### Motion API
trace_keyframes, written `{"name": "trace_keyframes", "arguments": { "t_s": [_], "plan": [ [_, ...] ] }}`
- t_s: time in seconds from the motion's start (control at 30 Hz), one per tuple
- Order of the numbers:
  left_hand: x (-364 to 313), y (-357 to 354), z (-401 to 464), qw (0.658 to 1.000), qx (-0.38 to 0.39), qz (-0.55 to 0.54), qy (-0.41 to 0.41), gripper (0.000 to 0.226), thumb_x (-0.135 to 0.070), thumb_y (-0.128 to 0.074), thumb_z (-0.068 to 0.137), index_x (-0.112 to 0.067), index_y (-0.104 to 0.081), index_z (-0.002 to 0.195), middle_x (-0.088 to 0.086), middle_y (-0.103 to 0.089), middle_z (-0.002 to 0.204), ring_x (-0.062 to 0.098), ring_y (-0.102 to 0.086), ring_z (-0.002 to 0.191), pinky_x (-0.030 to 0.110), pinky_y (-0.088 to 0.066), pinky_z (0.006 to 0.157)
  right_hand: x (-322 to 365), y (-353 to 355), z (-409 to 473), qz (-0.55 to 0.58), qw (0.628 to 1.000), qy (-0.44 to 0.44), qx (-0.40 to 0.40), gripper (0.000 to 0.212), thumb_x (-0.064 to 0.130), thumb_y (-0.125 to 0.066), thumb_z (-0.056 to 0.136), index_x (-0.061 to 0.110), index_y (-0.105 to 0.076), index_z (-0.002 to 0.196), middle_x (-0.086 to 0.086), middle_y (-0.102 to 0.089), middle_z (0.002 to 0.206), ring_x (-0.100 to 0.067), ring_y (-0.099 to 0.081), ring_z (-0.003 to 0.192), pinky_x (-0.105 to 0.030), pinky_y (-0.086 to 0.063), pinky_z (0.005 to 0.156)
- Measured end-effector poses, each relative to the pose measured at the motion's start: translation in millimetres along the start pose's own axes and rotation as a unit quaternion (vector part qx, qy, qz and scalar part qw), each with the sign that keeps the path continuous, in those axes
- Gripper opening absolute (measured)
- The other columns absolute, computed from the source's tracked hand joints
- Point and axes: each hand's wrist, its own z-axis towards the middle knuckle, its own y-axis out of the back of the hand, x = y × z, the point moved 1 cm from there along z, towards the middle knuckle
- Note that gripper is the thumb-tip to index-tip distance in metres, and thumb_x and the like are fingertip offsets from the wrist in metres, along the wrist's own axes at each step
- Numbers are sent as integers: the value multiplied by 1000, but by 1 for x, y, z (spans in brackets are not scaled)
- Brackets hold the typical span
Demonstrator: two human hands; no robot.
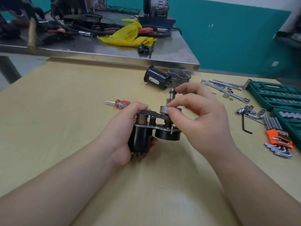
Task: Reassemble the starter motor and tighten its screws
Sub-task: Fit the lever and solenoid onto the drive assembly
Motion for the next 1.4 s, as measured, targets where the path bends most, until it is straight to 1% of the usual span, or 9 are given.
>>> {"name": "trace_keyframes", "arguments": {
  "t_s": [0.23, 0.47, 0.63, 0.77, 0.93, 1.07, 1.23, 1.33, 1.4],
  "plan": [
    [5, 2, -3, 1000, 0, -16, -3, 30, -49, -77, 83, -21, -75, 94, 13, -68, 78, 34, -65, 53, 39, -57, 54, 2, -1, -2, -10, 1000, 24, -1, 14, 18, -80, 86, 31, -79, 82, 10, -63, 122, -8, -60, 120, -17, -44, 99],
    [6, 3, -3, 1000, 6, -19, 9, 33, -45, -77, 82, -18, -69, 100, 16, -69, 89, 35, -66, 57, 39, -57, 56, 1, 0, -3, -20, 1000, 22, 7, 10, 22, -79, 86, 31, -80, 84, 14, -61, 125, -11, -57, 125, -25, -46, 102],
    [7, 3, -2, 1000, 5, -28, 11, 28, -42, -77, 81, -18, -69, 93, 14, -66, 86, 34, -64, 55, 39, -56, 56, 0, -2, -4, -38, 998, 42, 23, 11, 19, -81, 86, 29, -82, 84, 9, -61, 130, -16, -57, 126, -37, -47, 104],
    [8, 5, 0, 1000, 11, -16, 0, 28, -42, -78, 80, -17, -72, 91, 14, -68, 83, 34, -65, 56, 40, -57, 57, 5, -2, -3, -61, 995, 49, 57, 16, 22, -82, 87, 37, -83, 87, 12, -58, 137, -13, -49, 135, -35, -43, 106],
    [10, 3, 1, 1000, 4, 2, -15, 23, -41, -78, 80, -18, -76, 74, 13, -70, 76, 31, -65, 53, 39, -57, 56, 8, -1, 0, -37, 993, -33, 110, 17, 24, -87, 86, 41, -84, 83, 26, -52, 143, -9, -44, 142, -39, -41, 112],
    [11, 1, 1, 1000, -5, 2, -22, 26, -41, -77, 81, -20, -74, 66, 11, -66, 71, 30, -62, 52, 38, -56, 54, 11, -2, 1, -81, 988, -22, 127, 15, 25, -85, 87, 39, -85, 83, 25, -53, 140, -4, -40, 140, -24, -37, 107],
    [10, -1, -1, 1000, 0, 5, -19, 29, -41, -76, 82, -21, -74, 62, 11, -67, 70, 28, -61, 50, 36, -56, 52, 9, 0, 0, -96, 989, -2, 112, 16, 19, -83, 89, 34, -86, 84, 18, -58, 136, -12, -46, 136, -27, -46, 98],
    [10, -1, -2, 1000, 3, 12, -17, 29, -42, -75, 82, -21, -74, 62, 10, -67, 70, 27, -61, 50, 35, -55, 53, 9, -1, 0, -103, 988, -3, 119, 16, 20, -82, 89, 35, -85, 84, 17, -58, 134, -13, -47, 134, -33, -46, 99],
    [10, -1, -2, 1000, 5, 19, -19, 29, -42, -74, 83, -21, -74, 63, 10, -67, 70, 27, -61, 50, 35, -54, 54, 10, -1, 1, -102, 985, -12, 135, 16, 22, -83, 89, 36, -84, 83, 19, -58, 133, -12, -48, 131, -30, -46, 98]
  ]
}}
